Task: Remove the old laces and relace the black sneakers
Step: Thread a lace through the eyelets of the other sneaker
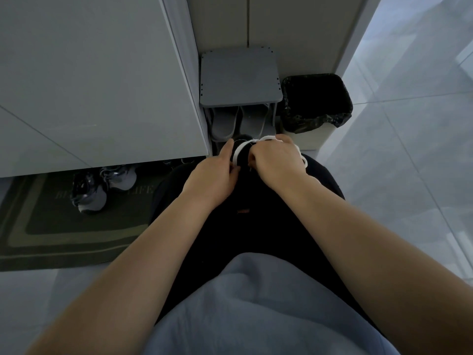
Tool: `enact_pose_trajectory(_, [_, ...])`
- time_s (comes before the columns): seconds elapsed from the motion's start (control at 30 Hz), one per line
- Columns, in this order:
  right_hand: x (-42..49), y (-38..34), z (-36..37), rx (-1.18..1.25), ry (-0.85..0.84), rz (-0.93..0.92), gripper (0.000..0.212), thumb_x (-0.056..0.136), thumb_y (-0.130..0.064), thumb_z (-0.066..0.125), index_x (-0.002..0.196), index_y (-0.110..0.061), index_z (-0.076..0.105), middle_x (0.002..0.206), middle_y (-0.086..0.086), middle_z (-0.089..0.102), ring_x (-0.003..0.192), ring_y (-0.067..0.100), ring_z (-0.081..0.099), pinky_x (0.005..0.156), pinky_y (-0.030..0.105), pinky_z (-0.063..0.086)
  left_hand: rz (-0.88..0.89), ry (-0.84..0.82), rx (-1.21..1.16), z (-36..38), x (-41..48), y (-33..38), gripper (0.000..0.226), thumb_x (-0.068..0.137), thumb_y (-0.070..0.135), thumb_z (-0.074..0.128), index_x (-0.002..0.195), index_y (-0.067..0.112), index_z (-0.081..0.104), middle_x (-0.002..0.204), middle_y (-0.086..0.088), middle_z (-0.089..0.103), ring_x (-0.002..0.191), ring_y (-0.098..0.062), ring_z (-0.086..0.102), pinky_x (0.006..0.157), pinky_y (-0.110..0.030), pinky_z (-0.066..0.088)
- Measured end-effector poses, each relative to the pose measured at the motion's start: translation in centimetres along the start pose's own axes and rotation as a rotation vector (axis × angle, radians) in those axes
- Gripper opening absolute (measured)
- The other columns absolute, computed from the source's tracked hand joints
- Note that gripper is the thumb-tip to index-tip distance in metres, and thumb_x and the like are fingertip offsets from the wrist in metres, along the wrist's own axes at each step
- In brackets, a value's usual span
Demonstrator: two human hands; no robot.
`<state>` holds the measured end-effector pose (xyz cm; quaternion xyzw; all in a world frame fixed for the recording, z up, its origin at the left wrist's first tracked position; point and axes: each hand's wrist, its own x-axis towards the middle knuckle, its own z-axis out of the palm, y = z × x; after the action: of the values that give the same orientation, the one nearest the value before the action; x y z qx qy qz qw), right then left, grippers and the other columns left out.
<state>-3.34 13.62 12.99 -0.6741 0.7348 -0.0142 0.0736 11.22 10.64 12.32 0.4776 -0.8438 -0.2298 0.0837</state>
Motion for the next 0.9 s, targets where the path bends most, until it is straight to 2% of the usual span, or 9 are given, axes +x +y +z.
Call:
enact_pose_trajectory(0.1, [-0.1, 0.0, 0.0, 0.026, 0.005, -0.027, 0.021, 0.093, -0.020, 0.046, 0.089, -0.017, 0.065, 0.096, -0.001, 0.066, 0.106, 0.018, 0.055, 0.106, 0.032, 0.027, -0.010, -0.030, 0.055, 0.4, -1.2, 0.3, 0.088, 0.079, 0.037, 0.059, 0.147, 0.023, 0.004, 0.106, -0.010, 0.062, 0.095, -0.025, 0.057, 0.075, -0.036, 0.048])
enact_pose_trajectory(0.23, [-0.1, -0.4, -0.1, -0.001, 0.022, -0.003, 0.022, 0.088, -0.011, 0.046, 0.083, -0.017, 0.066, 0.080, -0.002, 0.067, 0.088, 0.019, 0.061, 0.104, 0.031, 0.029, -0.066, 0.018, 0.025, 0.3, -1.7, 0.4, 0.088, 0.078, 0.012, 0.056, 0.148, 0.019, 0.003, 0.102, -0.011, 0.062, 0.094, -0.028, 0.056, 0.069, -0.030, 0.038])
enact_pose_trajectory(0.3, [-0.1, -0.5, 0.1, -0.009, 0.026, 0.010, 0.024, 0.085, -0.008, 0.045, 0.078, -0.017, 0.066, 0.072, -0.002, 0.065, 0.080, 0.019, 0.062, 0.103, 0.029, 0.030, -0.112, 0.061, -0.030, 0.0, -1.6, 0.4, 0.086, 0.080, 0.008, 0.054, 0.148, 0.017, 0.001, 0.102, -0.008, 0.064, 0.092, -0.025, 0.058, 0.069, -0.029, 0.038])
enact_pose_trajectory(0.4, [-0.4, -0.9, -0.4, 0.046, -0.015, -0.014, 0.023, 0.091, -0.028, 0.047, 0.076, -0.018, 0.062, 0.073, -0.003, 0.060, 0.099, 0.021, 0.056, 0.103, 0.031, 0.033, -0.143, 0.084, -0.077, -0.5, -1.6, 0.5, 0.086, 0.082, 0.007, 0.054, 0.149, 0.017, 0.001, 0.098, -0.005, 0.067, 0.086, -0.021, 0.061, 0.071, -0.032, 0.047])
enact_pose_trajectory(0.47, [-1.2, -1.4, -0.8, 0.012, -0.043, -0.037, 0.035, 0.089, -0.049, 0.047, 0.081, -0.020, 0.063, 0.087, 0.001, 0.064, 0.107, 0.022, 0.054, 0.106, 0.035, 0.031, -0.134, 0.073, -0.082, -0.6, -1.7, 0.4, 0.086, 0.082, 0.006, 0.054, 0.149, 0.018, 0.000, 0.099, -0.006, 0.067, 0.087, -0.021, 0.062, 0.077, -0.036, 0.051])
enact_pose_trajectory(0.5, [-1.7, -1.7, -0.9, -0.020, -0.027, -0.059, 0.037, 0.088, -0.053, 0.047, 0.084, -0.020, 0.065, 0.092, 0.001, 0.065, 0.106, 0.022, 0.055, 0.108, 0.036, 0.028, -0.125, 0.067, -0.083, -0.7, -1.6, 0.4, 0.087, 0.082, 0.006, 0.054, 0.149, 0.019, 0.000, 0.101, -0.006, 0.067, 0.089, -0.021, 0.062, 0.080, -0.037, 0.051])
enact_pose_trajectory(0.6, [-2.8, -2.0, -0.7, -0.041, 0.021, -0.092, 0.028, 0.091, -0.040, 0.048, 0.092, -0.018, 0.066, 0.091, 0.001, 0.066, 0.099, 0.020, 0.058, 0.108, 0.033, 0.023, -0.095, 0.066, -0.105, -0.9, -1.7, 0.3, 0.086, 0.083, 0.005, 0.055, 0.149, 0.018, 0.001, 0.106, -0.002, 0.067, 0.095, -0.020, 0.062, 0.081, -0.028, 0.046])
enact_pose_trajectory(0.73, [-1.9, -1.3, -0.7, 0.127, -0.074, 0.081, 0.021, 0.092, -0.024, 0.050, 0.103, -0.016, 0.067, 0.106, 0.009, 0.064, 0.108, 0.029, 0.055, 0.086, 0.034, 0.041, -0.095, 0.063, -0.145, -1.2, -1.8, 0.6, 0.084, 0.082, 0.004, 0.054, 0.149, 0.019, 0.006, 0.105, 0.000, 0.069, 0.096, -0.015, 0.061, 0.078, -0.020, 0.038])
enact_pose_trajectory(0.9, [-2.6, -0.8, -1.2, 0.202, 0.013, 0.079, 0.023, 0.091, -0.024, 0.049, 0.093, -0.017, 0.071, 0.088, 0.003, 0.067, 0.091, 0.022, 0.059, 0.074, 0.031, 0.047, -0.117, 0.032, -0.259, -2.1, -1.5, 0.6, 0.086, 0.079, 0.004, 0.058, 0.149, 0.023, 0.013, 0.096, 0.005, 0.070, 0.088, -0.008, 0.061, 0.079, -0.015, 0.038])
